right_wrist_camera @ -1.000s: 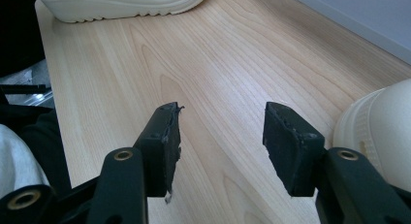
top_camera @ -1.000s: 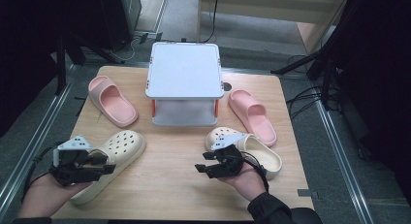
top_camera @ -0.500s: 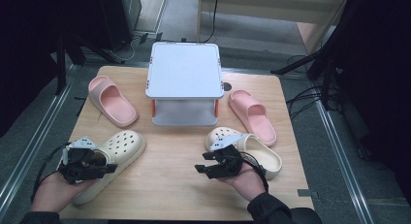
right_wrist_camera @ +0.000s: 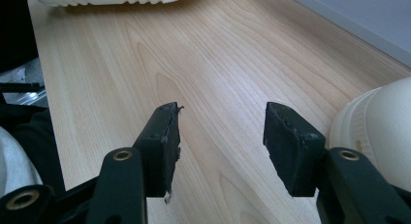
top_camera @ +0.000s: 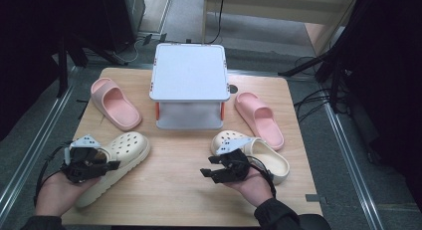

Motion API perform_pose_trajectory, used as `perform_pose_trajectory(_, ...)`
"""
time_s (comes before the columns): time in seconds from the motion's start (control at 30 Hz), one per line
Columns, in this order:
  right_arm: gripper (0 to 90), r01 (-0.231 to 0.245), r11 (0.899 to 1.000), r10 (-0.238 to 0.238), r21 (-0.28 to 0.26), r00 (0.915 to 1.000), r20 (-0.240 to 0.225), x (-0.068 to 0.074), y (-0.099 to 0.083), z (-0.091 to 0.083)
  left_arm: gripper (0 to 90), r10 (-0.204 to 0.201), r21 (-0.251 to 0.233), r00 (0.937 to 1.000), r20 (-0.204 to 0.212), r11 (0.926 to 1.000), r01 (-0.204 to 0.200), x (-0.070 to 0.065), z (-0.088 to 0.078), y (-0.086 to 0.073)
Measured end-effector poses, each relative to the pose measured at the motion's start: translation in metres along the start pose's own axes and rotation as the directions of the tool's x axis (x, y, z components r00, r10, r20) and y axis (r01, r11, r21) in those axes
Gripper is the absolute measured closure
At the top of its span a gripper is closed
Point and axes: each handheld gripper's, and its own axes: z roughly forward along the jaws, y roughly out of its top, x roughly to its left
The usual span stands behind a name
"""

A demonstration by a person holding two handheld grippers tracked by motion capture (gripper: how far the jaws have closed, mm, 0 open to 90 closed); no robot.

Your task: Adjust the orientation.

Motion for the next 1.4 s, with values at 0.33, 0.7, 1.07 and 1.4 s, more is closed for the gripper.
perform_pose_trajectory(0.33, 48.2, -0.004, 1.0, 0.004, -0.007, 0.9999, 0.01, 0.001, -0.004, -0.003, 77.1, 0.083, -0.004, 0.9929, 0.085, 0.9965, -0.083, -0.037, 0.029, 0.035)
perform_pose_trajectory(0.7, 49.0, -0.019, 0.999, 0.02, -0.027, 0.9993, 0.032, 0.003, -0.012, -0.012, 76.6, 0.166, 0.051, 0.9744, 0.152, 0.9832, -0.175, -0.074, 0.071, 0.064)
perform_pose_trajectory(1.07, 49.5, -0.012, 0.999, 0.015, -0.051, 0.9982, 0.058, 0.008, -0.017, -0.012, 70.5, 0.208, 0.054, 0.9594, 0.191, 0.9736, -0.222, -0.08, 0.081, 0.069)
perform_pose_trajectory(1.4, 51.3, -0.032, 0.996, 0.038, -0.081, 0.9971, 0.066, 0.014, -0.013, -0.009, 58.6, 0.221, 0.026, 0.952, 0.211, 0.9724, -0.232, -0.07, 0.059, 0.067)
